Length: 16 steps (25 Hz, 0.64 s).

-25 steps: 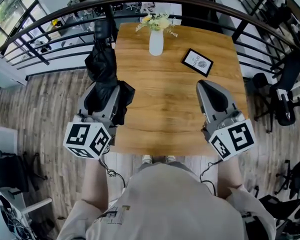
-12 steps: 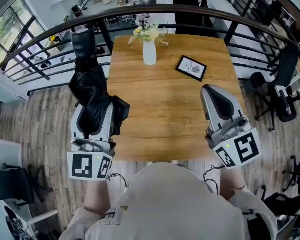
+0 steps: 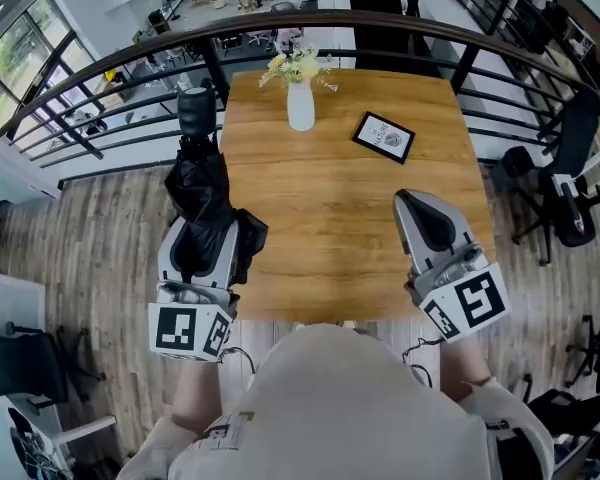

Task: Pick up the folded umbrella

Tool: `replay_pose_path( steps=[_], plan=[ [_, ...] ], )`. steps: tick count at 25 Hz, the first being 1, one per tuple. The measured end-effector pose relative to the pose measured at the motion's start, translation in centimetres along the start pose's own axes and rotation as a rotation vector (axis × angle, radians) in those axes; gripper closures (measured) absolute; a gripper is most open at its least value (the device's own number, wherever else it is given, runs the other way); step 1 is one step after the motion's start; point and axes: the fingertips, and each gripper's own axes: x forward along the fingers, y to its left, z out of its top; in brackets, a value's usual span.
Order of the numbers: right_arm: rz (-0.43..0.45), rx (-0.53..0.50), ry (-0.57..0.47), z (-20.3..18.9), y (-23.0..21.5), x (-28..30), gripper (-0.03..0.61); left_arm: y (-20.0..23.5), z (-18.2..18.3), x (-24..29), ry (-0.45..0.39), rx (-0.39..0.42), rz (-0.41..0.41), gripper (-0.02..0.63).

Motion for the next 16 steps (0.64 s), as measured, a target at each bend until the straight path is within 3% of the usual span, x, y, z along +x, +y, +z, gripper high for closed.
replay_pose_path(
  steps=[16],
  plan=[
    [0.016,0.017,-0.002,-0.2,-1.0,-0.5,0.551,-1.2,0.5,0.5,0.028,-0.006,-0.006,0.359]
  ],
)
